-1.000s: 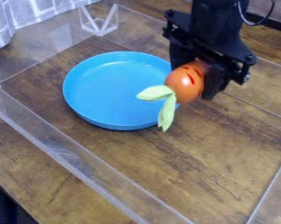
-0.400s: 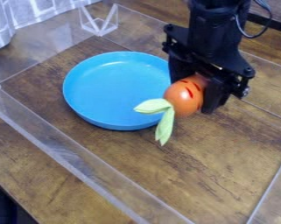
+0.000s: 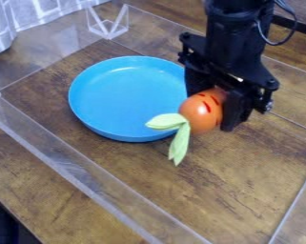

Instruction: Put the carrot in the blue tray

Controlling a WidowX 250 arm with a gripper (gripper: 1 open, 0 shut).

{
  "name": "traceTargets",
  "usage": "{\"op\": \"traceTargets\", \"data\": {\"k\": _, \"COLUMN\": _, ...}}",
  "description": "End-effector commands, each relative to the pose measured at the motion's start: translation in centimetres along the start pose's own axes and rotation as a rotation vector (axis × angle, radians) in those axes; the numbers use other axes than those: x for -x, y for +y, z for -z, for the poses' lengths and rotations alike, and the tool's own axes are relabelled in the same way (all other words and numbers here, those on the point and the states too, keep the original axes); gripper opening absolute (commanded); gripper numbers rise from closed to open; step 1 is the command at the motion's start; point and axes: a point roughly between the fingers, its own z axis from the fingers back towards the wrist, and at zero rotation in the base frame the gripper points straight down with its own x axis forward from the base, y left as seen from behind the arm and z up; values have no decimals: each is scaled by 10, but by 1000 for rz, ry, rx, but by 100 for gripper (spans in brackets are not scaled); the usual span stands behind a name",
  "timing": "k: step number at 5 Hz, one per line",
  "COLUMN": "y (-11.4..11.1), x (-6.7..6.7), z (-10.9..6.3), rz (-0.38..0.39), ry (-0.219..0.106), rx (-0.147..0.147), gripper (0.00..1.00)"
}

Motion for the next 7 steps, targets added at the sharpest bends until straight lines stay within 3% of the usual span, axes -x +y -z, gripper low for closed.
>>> {"op": "traceTargets", "data": {"k": 1, "y": 2, "x": -3, "z": -19, "rz": -2, "ry": -59, "rx": 12, "gripper": 0}}
{"op": "traceTargets", "data": {"k": 7, "y": 0, "x": 8, "z": -10, "rz": 7, "ry": -7, "rx": 84, "gripper": 0}}
